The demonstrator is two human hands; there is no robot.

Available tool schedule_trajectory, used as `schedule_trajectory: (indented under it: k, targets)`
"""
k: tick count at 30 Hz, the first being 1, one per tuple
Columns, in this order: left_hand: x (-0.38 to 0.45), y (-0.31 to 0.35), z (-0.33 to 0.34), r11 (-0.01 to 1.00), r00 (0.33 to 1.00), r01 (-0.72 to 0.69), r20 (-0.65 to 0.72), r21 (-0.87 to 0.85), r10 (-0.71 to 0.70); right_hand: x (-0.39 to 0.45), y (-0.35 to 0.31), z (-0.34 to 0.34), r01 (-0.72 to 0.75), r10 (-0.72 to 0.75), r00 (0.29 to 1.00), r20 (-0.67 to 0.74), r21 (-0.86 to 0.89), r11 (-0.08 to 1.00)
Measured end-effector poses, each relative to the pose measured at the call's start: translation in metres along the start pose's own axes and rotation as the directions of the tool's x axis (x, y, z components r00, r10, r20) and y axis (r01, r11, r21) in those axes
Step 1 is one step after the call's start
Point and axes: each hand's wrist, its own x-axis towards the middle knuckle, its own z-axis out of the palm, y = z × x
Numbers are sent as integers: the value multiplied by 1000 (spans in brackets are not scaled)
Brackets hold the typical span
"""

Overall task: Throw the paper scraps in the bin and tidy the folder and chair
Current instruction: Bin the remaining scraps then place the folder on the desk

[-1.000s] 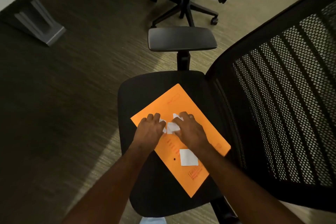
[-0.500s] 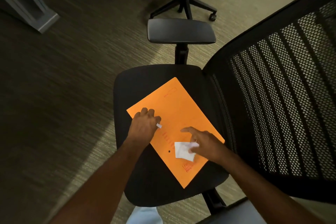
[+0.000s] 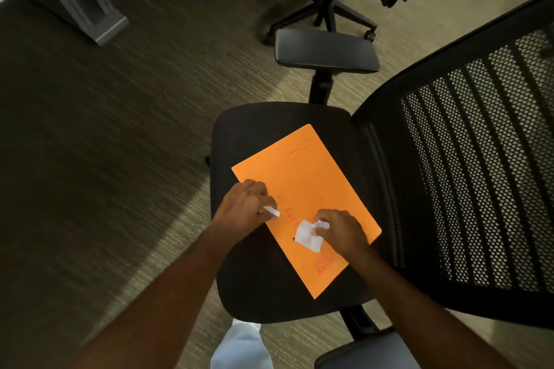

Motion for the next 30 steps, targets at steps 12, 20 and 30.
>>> schedule_trajectory:
  k: [12,20,30]
  targets:
    - [-136,-85,-48,606,793,349,-119,-715,-598,-8,-204,40,311,-315,947,-59,398,863]
    - [-306,-161,-101,577,643,401,-230,-711,-731,-57,-373,121,391,-440,896,64,359,848]
    - [-610,-240,-56,144,118,304,-112,-942,-987,-166,-551,336,370,-517,791,328,417,830]
